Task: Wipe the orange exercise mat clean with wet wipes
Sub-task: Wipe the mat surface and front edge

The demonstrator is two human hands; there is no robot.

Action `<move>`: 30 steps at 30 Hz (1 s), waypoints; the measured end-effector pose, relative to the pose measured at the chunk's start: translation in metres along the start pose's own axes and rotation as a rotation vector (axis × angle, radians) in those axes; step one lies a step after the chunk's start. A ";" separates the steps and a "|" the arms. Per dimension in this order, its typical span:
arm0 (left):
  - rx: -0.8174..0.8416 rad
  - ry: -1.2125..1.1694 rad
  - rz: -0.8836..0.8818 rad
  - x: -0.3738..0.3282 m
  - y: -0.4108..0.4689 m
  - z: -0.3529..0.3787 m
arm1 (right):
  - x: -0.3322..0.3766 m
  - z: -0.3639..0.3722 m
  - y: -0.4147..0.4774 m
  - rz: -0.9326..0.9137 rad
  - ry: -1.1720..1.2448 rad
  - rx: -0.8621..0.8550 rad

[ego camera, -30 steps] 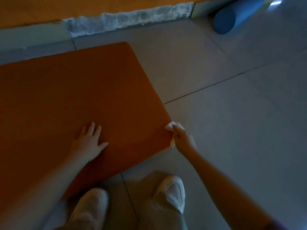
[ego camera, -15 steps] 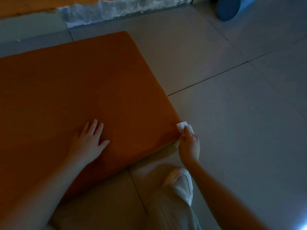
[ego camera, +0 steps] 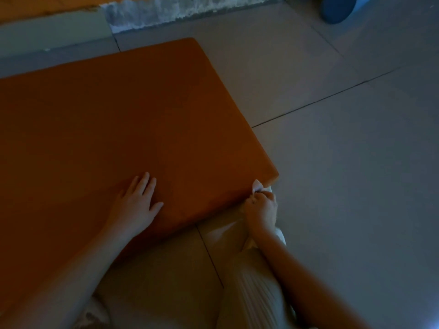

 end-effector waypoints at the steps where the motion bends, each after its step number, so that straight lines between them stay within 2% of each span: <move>1: -0.001 -0.003 -0.001 0.000 -0.001 0.001 | -0.002 0.000 0.000 -0.038 -0.093 0.030; 4: 0.007 -0.007 -0.009 0.000 -0.005 0.002 | -0.005 -0.003 0.002 -0.045 -0.135 0.075; 6: 0.005 -0.012 -0.007 0.001 -0.007 0.002 | -0.004 -0.008 0.005 0.025 -0.097 0.108; 9: 0.006 -0.019 -0.006 0.001 -0.010 0.001 | -0.004 -0.024 0.015 0.176 0.106 -0.088; 12: 0.004 -0.026 0.000 -0.001 -0.011 0.000 | 0.004 -0.027 0.025 0.247 0.191 -0.256; 14: 0.002 -0.027 0.005 -0.001 -0.011 0.000 | 0.010 -0.019 0.022 0.225 0.162 -0.247; 20: -0.013 -0.040 0.001 -0.001 -0.011 0.001 | 0.003 -0.009 0.000 0.067 0.064 -0.044; 24: -0.026 -0.045 0.021 0.002 -0.011 0.002 | -0.002 -0.018 0.011 -0.024 -0.035 -0.167; 27: -0.034 -0.052 0.030 0.005 -0.013 0.004 | 0.005 -0.017 0.013 0.045 -0.012 -0.237; 30: -0.040 -0.059 0.032 0.005 -0.012 0.005 | 0.015 -0.008 0.006 0.086 -0.023 -0.199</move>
Point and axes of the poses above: each hand's wrist, its own y-axis towards the middle knuckle, its own z-axis out of the palm, x = y × z, the point moved 3 cm from there along y, towards the middle knuckle, and after that the axes turned 6 degrees about -x, right-handed, at the moved point
